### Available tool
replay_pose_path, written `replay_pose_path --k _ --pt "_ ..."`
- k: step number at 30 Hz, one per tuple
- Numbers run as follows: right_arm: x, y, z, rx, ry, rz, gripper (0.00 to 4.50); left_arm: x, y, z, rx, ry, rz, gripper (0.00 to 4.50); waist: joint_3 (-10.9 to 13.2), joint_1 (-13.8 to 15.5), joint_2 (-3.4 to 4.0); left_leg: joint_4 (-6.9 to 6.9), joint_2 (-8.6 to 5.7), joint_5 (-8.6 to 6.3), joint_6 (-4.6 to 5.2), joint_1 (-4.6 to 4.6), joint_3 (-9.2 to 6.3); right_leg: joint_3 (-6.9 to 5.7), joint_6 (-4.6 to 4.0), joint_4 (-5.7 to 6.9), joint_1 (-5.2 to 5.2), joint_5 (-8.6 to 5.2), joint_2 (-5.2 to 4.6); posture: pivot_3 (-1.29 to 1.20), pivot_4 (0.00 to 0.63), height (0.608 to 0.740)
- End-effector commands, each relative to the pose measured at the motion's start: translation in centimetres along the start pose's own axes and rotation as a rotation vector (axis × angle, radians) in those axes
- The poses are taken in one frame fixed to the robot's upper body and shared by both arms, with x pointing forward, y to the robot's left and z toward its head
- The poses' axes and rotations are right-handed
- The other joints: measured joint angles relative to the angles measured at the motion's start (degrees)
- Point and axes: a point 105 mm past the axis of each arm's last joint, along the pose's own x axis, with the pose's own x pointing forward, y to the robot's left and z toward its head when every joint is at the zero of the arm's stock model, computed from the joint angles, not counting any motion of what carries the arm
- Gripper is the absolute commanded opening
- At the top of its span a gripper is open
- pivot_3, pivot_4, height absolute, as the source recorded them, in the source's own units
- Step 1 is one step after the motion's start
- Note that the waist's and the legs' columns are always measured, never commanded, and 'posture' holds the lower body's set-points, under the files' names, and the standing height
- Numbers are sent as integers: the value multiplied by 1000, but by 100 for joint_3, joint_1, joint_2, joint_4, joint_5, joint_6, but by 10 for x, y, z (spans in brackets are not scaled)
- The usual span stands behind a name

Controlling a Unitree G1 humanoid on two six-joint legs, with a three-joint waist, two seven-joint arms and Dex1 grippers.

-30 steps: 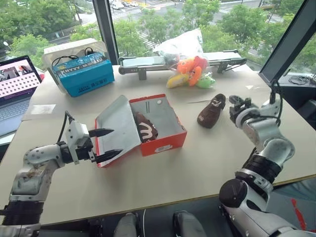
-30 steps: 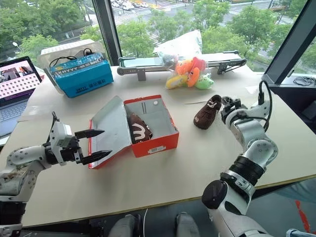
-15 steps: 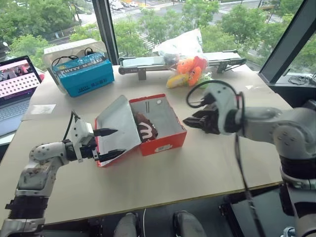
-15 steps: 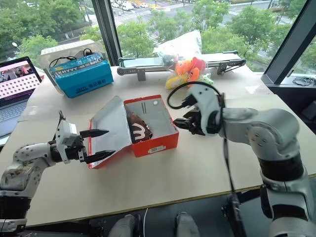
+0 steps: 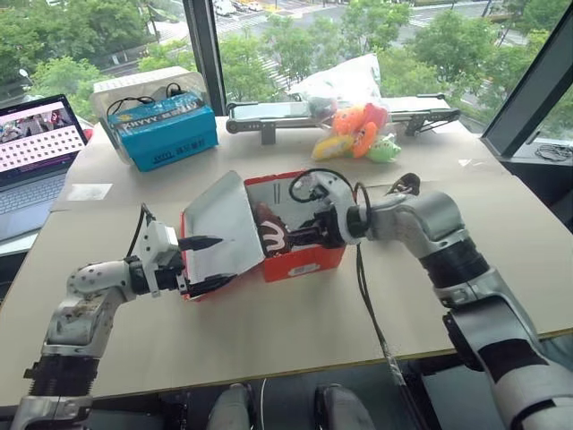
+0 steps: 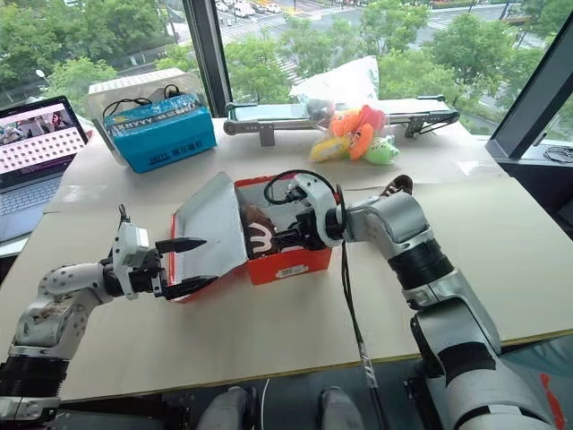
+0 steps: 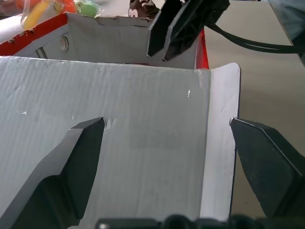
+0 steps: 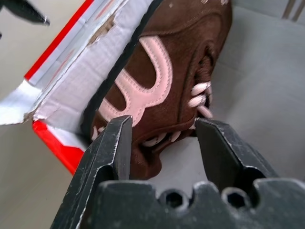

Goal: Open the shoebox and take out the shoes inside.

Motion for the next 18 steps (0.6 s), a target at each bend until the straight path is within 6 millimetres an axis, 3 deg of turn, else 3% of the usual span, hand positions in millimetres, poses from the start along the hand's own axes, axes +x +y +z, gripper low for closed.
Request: replay_pose_path --k 1,12,18 --pt "1 7 15 53 -71 90 2571 1 -2 9 43 -18 -2 4500 0 -12 0 6 1 0 0 1 -1 0 0 9 0 0 0 0 150 740" --pt "15 4 2 137 -22 140 2571 2 -3 9 46 -16 4 4500 0 -9 0 16 2 -3 -5 11 -2 2 -8 33 -1 -6 0 0 150 740" --pt "16 0 7 -19 44 82 2571 3 -4 9 45 -17 1 4500 0 -9 0 17 3 -10 -17 12 -2 2 -7 36 -1 -6 0 0 150 740"
